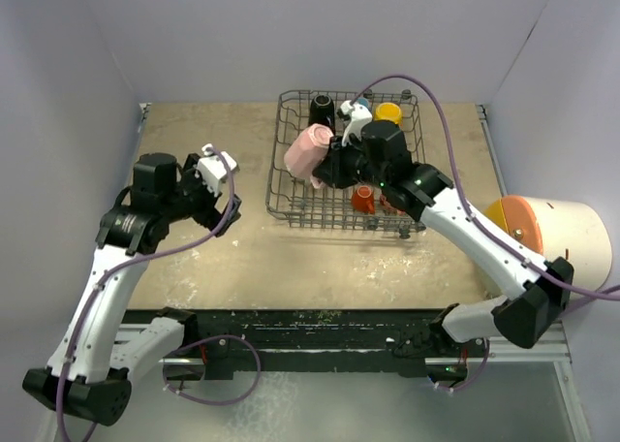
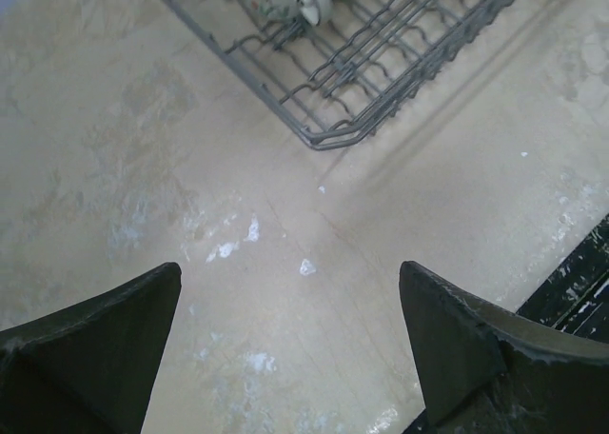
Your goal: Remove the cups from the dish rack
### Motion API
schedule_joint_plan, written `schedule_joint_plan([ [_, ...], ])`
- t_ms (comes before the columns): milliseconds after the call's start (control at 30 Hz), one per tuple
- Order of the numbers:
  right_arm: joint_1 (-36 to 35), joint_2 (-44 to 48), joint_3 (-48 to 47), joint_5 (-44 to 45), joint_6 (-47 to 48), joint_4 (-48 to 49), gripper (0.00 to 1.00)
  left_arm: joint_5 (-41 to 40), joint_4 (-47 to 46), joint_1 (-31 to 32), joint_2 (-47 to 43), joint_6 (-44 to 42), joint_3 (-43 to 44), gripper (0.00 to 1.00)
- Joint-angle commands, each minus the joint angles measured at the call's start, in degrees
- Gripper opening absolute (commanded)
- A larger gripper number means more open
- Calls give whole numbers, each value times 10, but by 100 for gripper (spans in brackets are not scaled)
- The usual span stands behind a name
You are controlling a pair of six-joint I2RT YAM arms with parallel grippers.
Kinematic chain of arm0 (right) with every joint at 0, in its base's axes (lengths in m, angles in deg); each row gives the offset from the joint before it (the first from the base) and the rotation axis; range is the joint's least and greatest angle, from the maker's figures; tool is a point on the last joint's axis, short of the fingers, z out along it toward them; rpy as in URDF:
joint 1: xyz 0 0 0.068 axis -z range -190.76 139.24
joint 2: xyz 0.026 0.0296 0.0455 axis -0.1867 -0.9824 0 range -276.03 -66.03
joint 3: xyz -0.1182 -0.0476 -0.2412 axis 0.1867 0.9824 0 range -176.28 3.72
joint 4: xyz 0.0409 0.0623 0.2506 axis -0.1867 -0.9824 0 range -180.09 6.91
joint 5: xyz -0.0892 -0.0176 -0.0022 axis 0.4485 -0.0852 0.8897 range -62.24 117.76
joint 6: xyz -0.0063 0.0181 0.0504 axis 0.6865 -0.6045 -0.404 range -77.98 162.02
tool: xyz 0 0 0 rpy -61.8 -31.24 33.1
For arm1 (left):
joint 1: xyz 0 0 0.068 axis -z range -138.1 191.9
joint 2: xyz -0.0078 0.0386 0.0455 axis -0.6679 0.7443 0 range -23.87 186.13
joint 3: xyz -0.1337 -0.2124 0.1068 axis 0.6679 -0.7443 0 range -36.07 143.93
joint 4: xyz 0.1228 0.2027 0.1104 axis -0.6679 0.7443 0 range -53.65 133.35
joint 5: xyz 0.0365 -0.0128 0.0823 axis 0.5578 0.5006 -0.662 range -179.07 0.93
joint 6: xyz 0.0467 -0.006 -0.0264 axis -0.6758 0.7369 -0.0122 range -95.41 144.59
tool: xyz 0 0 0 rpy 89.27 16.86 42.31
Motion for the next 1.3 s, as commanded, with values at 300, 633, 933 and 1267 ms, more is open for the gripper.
schedule_joint_plan([
  [300, -16, 141, 222, -272, -458, 441, 0, 247, -43, 1, -126, -156, 3, 99],
  [633, -67, 172, 323, -253, -626, 644, 0, 307, -159, 1, -161, -147, -23, 91],
  [933, -155, 162, 330, -175, -652, 718, 0, 319, -221, 1, -151, -118, -24, 82],
  [1267, -216, 111, 335, -96, -682, 797, 0, 349, -210, 1, -146, -56, -1, 43],
])
